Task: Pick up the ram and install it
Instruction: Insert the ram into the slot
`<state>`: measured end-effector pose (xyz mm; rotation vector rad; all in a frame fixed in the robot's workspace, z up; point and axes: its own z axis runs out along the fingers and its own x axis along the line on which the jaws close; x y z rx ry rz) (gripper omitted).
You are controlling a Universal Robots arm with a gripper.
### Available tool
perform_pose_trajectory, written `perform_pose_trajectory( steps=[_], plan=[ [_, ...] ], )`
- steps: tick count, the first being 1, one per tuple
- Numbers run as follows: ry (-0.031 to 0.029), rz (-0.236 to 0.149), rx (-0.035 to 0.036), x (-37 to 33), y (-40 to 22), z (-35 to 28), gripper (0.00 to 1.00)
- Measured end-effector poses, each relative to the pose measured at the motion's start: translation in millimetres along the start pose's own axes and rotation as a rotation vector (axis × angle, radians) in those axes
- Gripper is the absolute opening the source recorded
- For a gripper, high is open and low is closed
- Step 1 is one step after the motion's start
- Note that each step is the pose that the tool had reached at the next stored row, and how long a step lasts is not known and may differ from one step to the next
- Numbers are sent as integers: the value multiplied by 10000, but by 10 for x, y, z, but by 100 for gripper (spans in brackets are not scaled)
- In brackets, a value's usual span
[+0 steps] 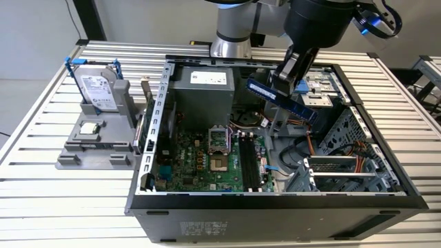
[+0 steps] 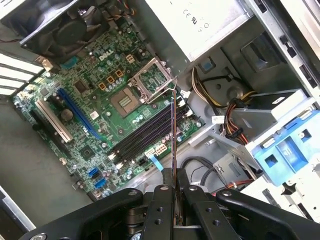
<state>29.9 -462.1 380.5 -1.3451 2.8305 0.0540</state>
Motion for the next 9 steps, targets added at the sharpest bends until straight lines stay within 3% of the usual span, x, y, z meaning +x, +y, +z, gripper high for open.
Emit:
perform_pose_trajectory(
  steps=[9],
  plan=[
    [-20,720,16,1,1,0,0]
  ],
)
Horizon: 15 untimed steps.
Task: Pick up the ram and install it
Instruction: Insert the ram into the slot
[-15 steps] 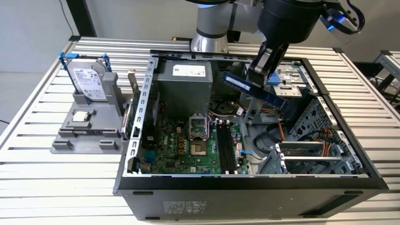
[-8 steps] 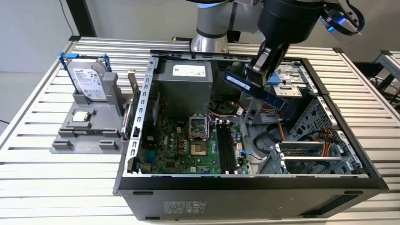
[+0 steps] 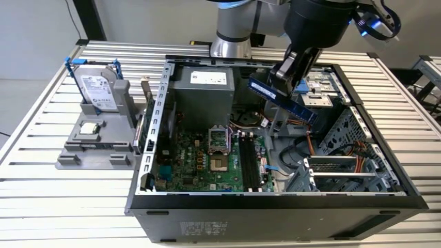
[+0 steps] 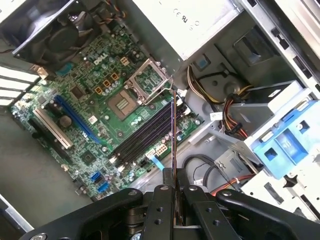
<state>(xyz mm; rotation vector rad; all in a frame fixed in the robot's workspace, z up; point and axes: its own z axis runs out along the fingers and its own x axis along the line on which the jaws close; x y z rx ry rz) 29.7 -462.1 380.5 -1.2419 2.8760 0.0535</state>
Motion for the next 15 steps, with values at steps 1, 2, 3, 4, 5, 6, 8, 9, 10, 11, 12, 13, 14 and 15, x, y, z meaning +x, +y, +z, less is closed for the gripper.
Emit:
perform_pose_trajectory(
  steps=[1,2,3,4,5,6,8,9,10,11,12,13,14,15],
  plan=[
    [-3,86,1,0,0,0,0],
    [-5,145,3,0,0,0,0],
    [-5,193,4,0,0,0,0],
    [-7,238,5,0,0,0,0],
    [-8,281,6,1,1,0,0],
    [-10,322,6,0,1,0,0],
    [-11,395,8,1,1,0,0],
    [-12,424,8,1,1,0,0],
    [-13,452,9,1,1,0,0],
    [-14,482,10,1,1,0,0],
    [-14,510,11,1,1,0,0],
    [-16,539,11,1,1,0,0],
    [-16,564,12,1,1,0,0],
    [-17,597,13,1,1,0,0]
  ],
)
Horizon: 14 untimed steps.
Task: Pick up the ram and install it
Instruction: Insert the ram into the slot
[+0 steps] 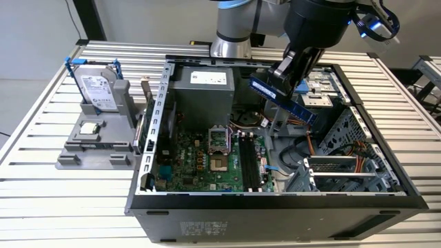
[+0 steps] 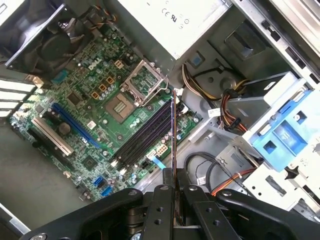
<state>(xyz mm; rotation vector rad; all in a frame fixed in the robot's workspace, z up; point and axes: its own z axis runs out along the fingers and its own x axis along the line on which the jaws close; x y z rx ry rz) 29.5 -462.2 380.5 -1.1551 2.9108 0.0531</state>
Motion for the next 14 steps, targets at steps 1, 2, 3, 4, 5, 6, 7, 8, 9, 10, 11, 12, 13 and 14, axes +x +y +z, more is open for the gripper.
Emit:
perform_pose_trajectory(
  steps=[1,2,3,4,5,6,7,8,9,10,11,12,13,14],
  plan=[
    [-1,29,0,0,0,0,0],
    [-2,58,1,0,0,0,0],
    [-3,87,1,0,1,0,0],
    [-3,116,2,1,1,0,0],
    [-4,145,3,1,1,0,0],
    [-5,174,3,1,1,0,0],
    [-6,204,4,1,1,0,0],
    [-6,233,5,1,1,0,0],
    [-8,262,5,1,1,0,0],
    [-8,292,6,1,2,0,0],
    [-9,321,7,2,2,0,0],
    [-10,350,7,2,2,0,0],
    [-11,379,8,2,2,0,0],
    [-10,409,10,2,2,-1,0]
  ],
)
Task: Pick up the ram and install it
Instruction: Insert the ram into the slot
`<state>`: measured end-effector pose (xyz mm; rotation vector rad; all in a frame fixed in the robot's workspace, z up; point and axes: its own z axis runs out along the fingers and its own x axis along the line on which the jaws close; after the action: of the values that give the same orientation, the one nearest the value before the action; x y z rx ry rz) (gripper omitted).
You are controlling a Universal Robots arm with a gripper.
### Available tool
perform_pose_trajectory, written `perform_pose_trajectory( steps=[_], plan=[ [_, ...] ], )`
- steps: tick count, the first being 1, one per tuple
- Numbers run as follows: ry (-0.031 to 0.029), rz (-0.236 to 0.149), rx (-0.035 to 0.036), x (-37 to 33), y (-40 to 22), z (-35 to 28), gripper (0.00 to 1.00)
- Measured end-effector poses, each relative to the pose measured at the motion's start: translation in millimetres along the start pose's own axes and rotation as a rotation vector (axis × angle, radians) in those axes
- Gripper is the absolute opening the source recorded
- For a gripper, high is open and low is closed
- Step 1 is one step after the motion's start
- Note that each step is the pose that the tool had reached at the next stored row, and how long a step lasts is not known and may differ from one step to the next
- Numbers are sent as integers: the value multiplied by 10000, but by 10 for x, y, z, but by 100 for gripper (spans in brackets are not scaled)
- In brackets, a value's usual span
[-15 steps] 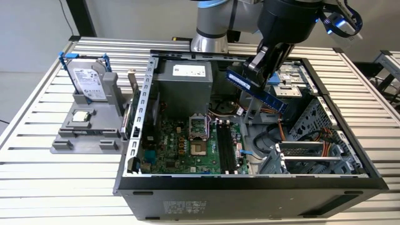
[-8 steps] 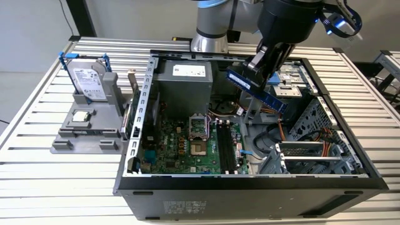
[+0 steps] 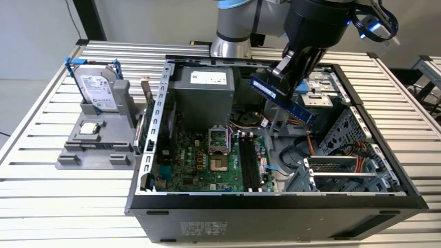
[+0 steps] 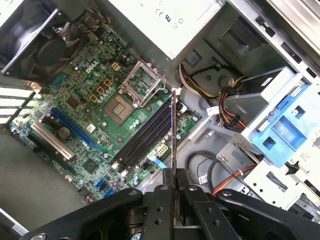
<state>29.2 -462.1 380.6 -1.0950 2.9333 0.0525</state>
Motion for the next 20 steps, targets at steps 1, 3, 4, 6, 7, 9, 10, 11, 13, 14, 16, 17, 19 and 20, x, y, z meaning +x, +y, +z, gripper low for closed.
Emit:
perform_pose_trajectory(
  steps=[1,3,4,6,7,9,10,11,13,14,16,17,19,20],
  plan=[
    [0,29,0,0,0,0,0],
    [-2,90,2,1,0,0,0],
    [-4,119,2,1,1,0,0],
    [-6,175,2,1,1,1,0],
    [-7,204,3,2,1,1,0],
    [-9,263,4,2,1,1,0],
    [-10,291,5,2,1,1,0],
    [-11,323,5,2,1,1,0],
    [-12,381,7,3,2,1,0],
    [-13,410,7,3,2,1,0],
    [-15,464,8,3,2,1,0],
    [-15,492,10,3,2,1,0],
    [-17,546,10,3,2,1,0],
    [-17,573,11,3,2,0,0]
  ],
)
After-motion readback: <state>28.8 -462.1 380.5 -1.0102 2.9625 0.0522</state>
